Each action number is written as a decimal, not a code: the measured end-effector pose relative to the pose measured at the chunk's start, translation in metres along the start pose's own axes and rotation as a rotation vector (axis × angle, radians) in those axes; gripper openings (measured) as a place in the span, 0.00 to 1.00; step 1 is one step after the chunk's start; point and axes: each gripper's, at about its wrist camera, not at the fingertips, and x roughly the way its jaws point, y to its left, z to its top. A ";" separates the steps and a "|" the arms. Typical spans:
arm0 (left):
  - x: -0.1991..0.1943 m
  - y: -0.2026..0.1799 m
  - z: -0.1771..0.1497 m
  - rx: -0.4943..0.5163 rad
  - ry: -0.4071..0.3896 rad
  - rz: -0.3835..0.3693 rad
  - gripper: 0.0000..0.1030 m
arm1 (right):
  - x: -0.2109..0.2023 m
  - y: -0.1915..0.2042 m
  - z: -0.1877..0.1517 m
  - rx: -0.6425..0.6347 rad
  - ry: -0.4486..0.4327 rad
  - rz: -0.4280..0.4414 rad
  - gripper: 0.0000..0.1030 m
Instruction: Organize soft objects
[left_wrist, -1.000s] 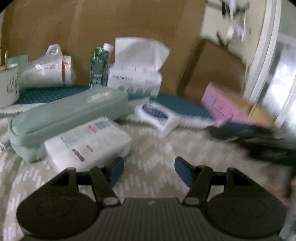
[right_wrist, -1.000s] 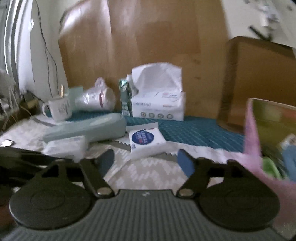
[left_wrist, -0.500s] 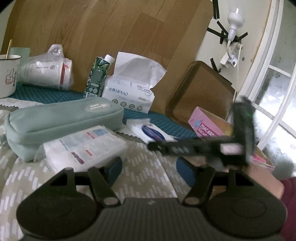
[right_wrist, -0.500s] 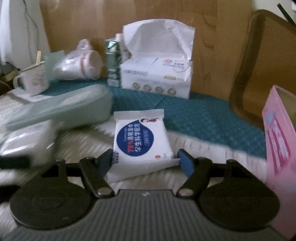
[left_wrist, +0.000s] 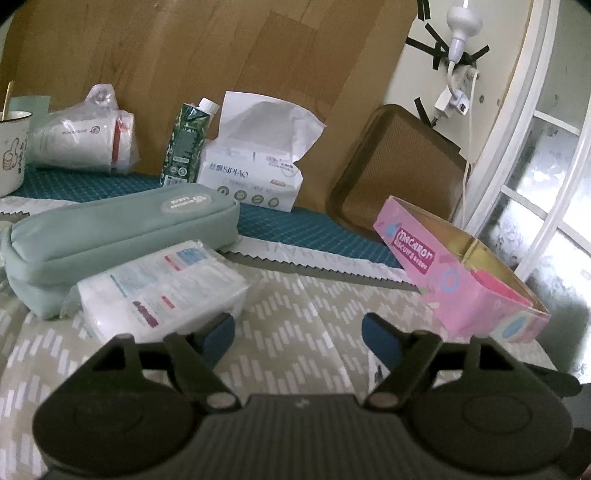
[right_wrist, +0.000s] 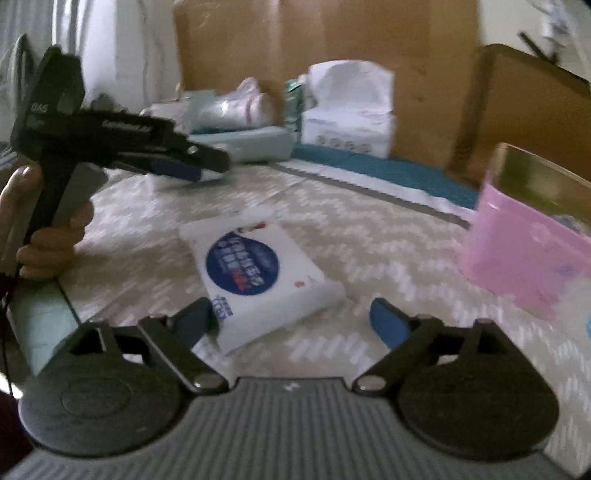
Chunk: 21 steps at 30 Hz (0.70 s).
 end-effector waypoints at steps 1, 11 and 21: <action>0.000 -0.001 0.000 0.002 0.004 0.003 0.80 | 0.000 -0.002 0.000 0.020 -0.002 -0.008 0.92; 0.002 -0.002 -0.001 0.002 0.021 0.031 0.82 | -0.007 -0.010 -0.004 0.074 -0.030 -0.053 0.92; 0.006 -0.006 -0.002 0.025 0.036 0.052 0.84 | -0.010 -0.016 -0.004 0.135 -0.056 -0.037 0.92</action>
